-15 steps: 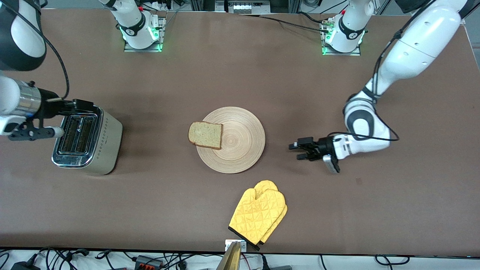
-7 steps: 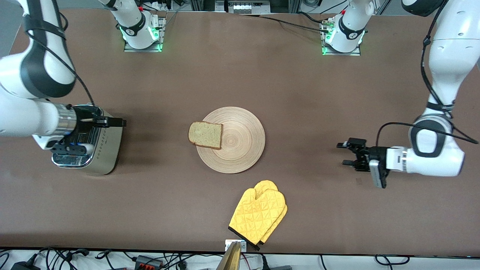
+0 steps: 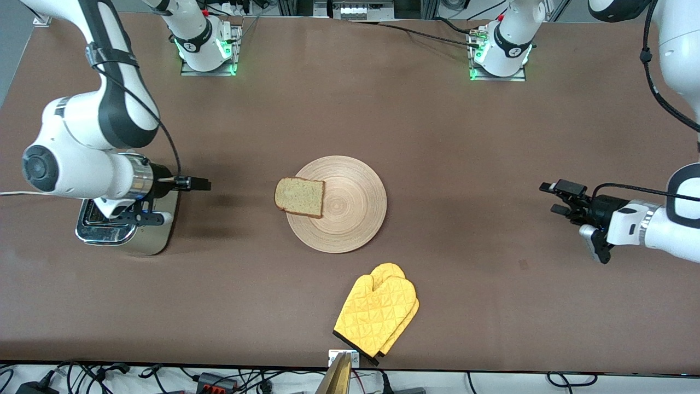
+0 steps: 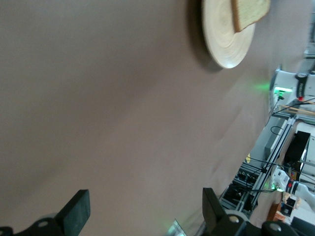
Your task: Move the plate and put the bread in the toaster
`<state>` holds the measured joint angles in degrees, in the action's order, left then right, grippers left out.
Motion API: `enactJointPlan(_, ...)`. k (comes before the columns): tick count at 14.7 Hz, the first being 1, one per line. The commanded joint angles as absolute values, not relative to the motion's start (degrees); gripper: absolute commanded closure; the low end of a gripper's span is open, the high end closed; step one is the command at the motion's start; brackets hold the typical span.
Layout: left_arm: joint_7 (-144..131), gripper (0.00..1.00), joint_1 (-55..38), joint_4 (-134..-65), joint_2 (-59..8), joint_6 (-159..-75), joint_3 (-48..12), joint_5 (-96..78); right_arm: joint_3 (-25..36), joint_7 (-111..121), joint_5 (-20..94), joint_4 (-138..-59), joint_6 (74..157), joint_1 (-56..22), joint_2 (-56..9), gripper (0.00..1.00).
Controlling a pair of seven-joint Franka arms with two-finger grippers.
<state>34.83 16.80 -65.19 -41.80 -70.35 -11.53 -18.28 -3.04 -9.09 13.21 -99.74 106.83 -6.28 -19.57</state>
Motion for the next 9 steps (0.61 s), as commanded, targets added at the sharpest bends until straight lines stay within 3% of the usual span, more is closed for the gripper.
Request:
enactJointPlan(1,23.5,0.0,14.3,-62.5,-37.5,-66.4,-11.5,-11.8,-3.0,-14.6,14.0,-105.1,110.9,-9.7,-16.5,0.0)
enactJointPlan(6,5.7,0.0,5.3,-64.2,-27.1,-68.4,-10.6,5.3,-3.1,-17.1,23.1,-111.8,121.0,-10.5,-16.8,0.0)
enactJointPlan(8,-0.3,0.0,4.7,-71.0,-21.3,-74.4,-10.0,5.5,-3.1,-17.1,23.4,-112.1,123.6,-12.6,-17.3,0.0)
enactJointPlan(9,-2.6,0.0,2.7,-77.6,-16.3,-81.1,-7.4,5.5,-3.1,-17.2,23.6,-113.0,126.1,-13.4,-17.7,0.0)
